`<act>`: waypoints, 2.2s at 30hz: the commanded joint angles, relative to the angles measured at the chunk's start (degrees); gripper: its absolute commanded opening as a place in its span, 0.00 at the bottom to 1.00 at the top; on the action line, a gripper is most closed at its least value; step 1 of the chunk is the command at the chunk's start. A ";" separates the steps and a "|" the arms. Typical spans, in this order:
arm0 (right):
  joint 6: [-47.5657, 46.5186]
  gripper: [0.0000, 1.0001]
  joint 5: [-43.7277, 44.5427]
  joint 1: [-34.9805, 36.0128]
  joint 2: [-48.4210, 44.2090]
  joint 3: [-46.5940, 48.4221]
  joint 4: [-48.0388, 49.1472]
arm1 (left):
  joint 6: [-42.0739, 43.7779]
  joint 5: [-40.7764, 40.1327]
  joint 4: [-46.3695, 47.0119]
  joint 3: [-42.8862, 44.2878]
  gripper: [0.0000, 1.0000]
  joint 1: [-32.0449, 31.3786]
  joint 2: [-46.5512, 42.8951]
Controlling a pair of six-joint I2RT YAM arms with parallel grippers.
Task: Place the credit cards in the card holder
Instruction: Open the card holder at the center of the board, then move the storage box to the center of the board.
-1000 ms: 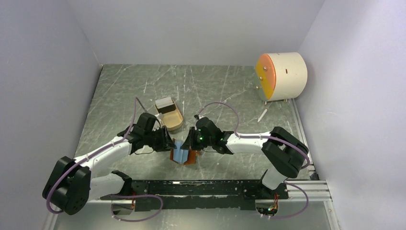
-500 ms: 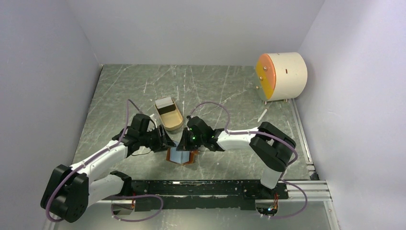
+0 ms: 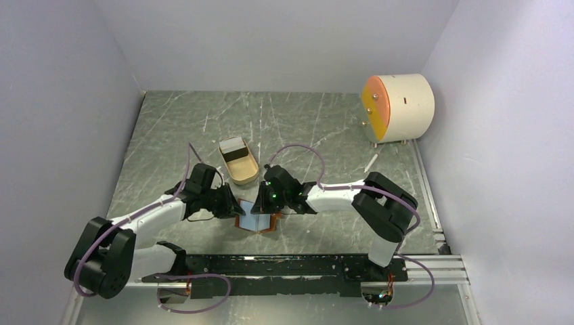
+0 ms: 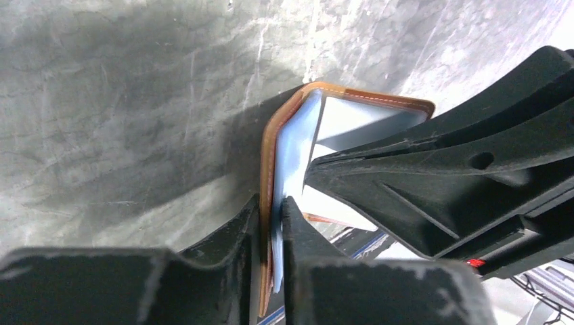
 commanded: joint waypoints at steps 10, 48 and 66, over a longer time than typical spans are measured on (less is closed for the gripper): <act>-6.99 0.15 7.43 0.13 -7.38 -7.83 -3.83 | 3.83 -4.59 -9.59 8.51 0.09 0.53 -3.14; -23.00 0.37 15.73 -11.03 18.96 41.43 -25.20 | 13.01 -11.21 -34.13 22.04 0.09 0.54 -8.62; -21.87 0.25 16.14 -11.09 26.90 49.16 -32.14 | 12.90 -11.70 -33.39 21.75 0.09 0.52 -10.30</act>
